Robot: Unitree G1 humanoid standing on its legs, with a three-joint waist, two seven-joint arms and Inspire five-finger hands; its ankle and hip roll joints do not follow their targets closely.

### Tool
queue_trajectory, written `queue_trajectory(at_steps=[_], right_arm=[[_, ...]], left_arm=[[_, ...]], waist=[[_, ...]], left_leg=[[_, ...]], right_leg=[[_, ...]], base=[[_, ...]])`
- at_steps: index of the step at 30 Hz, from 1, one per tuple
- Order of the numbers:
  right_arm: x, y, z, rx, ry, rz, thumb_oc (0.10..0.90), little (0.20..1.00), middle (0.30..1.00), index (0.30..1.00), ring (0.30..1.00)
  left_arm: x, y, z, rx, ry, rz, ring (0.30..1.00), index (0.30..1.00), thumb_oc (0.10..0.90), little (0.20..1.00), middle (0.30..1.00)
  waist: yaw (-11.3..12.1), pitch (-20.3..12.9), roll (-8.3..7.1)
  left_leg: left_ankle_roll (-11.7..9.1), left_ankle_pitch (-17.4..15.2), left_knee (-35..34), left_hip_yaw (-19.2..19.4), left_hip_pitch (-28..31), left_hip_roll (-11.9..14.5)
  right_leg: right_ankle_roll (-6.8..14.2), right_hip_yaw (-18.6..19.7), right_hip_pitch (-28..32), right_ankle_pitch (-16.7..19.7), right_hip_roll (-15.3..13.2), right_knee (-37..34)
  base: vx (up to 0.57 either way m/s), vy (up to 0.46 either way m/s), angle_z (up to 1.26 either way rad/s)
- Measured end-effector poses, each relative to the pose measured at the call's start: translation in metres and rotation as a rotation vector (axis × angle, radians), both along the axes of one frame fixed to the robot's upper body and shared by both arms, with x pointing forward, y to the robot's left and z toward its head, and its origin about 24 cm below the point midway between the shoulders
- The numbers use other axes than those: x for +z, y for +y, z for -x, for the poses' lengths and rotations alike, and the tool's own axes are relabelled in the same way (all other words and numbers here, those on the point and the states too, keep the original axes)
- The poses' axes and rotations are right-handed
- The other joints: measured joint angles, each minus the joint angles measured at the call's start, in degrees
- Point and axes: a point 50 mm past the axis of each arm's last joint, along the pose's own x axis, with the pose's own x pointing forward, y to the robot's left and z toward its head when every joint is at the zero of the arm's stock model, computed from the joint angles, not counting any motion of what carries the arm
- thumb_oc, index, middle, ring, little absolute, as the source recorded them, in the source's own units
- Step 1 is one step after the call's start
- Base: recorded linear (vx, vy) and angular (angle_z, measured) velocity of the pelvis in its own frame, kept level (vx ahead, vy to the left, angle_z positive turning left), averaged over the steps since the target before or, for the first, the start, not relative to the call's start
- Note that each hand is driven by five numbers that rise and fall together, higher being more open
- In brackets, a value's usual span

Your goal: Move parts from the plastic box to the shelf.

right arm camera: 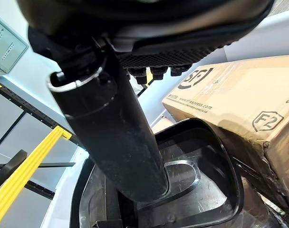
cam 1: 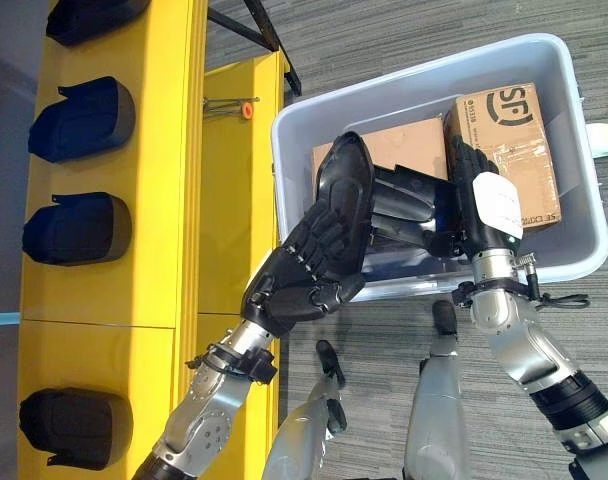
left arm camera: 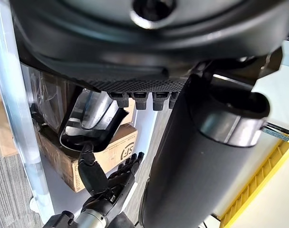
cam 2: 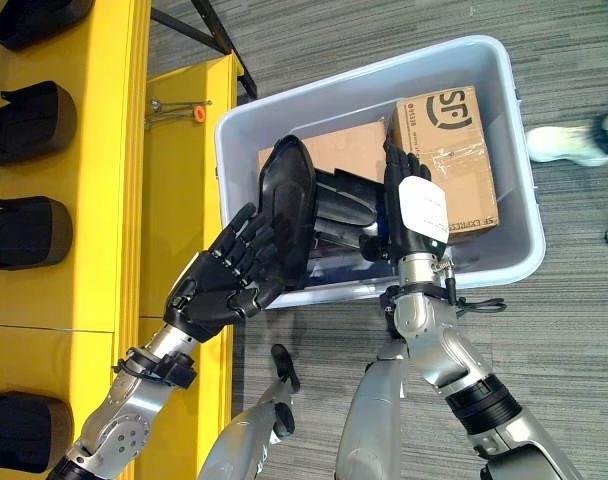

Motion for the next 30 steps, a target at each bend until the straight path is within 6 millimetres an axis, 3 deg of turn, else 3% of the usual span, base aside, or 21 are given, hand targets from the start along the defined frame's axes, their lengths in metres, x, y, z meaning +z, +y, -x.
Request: queue_trajectory(at_steps=[7, 12, 14, 18, 20, 23, 30], right_arm=[[0.018, 0.005, 0.006, 0.125, -0.048, 0.171, 0.9, 1.0, 1.0, 1.0, 1.0], [0.058, -0.009, 0.017, 0.156, -0.192, 0.292, 0.9, 1.0, 1.0, 1.0, 1.0], [0.087, -0.013, 0.028, 0.179, -0.294, 0.425, 0.9, 1.0, 1.0, 1.0, 1.0], [0.12, 0.007, 0.047, 0.328, -0.352, 0.698, 0.9, 1.0, 1.0, 1.0, 1.0], [0.126, 0.013, 0.061, 0.419, -0.28, 0.931, 0.9, 1.0, 1.0, 1.0, 1.0], [0.124, 0.012, 0.067, 0.481, -0.197, 1.094, 0.9, 1.0, 1.0, 1.0, 1.0], [0.121, 0.007, 0.069, 0.511, -0.139, 1.146, 0.9, 1.0, 1.0, 1.0, 1.0]], left_arm=[[0.001, 0.002, -0.001, 0.006, -0.006, 0.0, 1.0, 1.0, 0.9, 1.0, 1.0], [0.0, 0.012, 0.001, 0.042, 0.005, -0.004, 1.0, 1.0, 0.9, 1.0, 1.0], [-0.003, 0.015, 0.003, 0.054, 0.021, -0.005, 1.0, 1.0, 0.9, 1.0, 1.0], [-0.001, 0.016, 0.003, 0.052, 0.011, -0.007, 1.0, 1.0, 0.9, 1.0, 1.0], [0.0, 0.02, 0.005, 0.036, -0.004, -0.022, 1.0, 1.0, 0.9, 1.0, 1.0], [0.001, 0.026, 0.007, 0.018, -0.011, -0.032, 1.0, 1.0, 0.9, 1.0, 1.0], [0.003, 0.036, 0.007, 0.026, -0.016, -0.061, 1.0, 1.0, 0.9, 1.0, 1.0]], waist=[[0.19, 0.01, -0.02], [0.17, 0.06, -0.1], [0.15, 0.12, -0.19], [0.2, 0.16, -0.28], [0.87, 0.45, -0.7], [1.76, 0.97, -1.49], [1.88, 2.02, -3.86]], left_leg=[[0.03, -0.1, -0.04, -0.32, 1.41, 0.5], [-0.46, -0.44, -0.05, -1.69, 2.96, 1.84], [-0.67, -0.6, -0.05, -1.95, 3.5, 2.08], [-0.81, -0.63, -0.04, -2.4, 3.96, 2.79], [-0.84, -0.66, -0.03, -3.17, 4.72, 3.75], [-1.18, -0.84, 0.05, -4.19, 4.66, 4.85], [-1.96, -1.41, 0.81, -4.38, 4.37, 6.29]], right_leg=[[0.26, -1.0, 3.33, 1.18, 0.02, -3.14], [-0.16, -3.4, 7.43, 1.87, 0.89, -6.06], [-0.42, -3.79, 8.66, 2.43, 1.37, -7.33], [-0.82, -4.78, 10.35, 3.16, 1.85, -8.77], [-0.95, -6.05, 11.96, 3.08, 2.61, -9.14], [-1.85, -7.07, 12.52, 2.61, 3.6, -9.11], [-2.68, -7.24, 12.14, 1.91, 5.06, -8.17]], base=[[0.0, -0.023, 0.02], [0.0, -0.068, 0.09], [0.0, -0.057, -0.01], [0.0, -0.105, 0.03], [-0.03, -0.158, 0.2], [-0.05, -0.158, 0.09], [-0.06, -0.106, -0.02]])
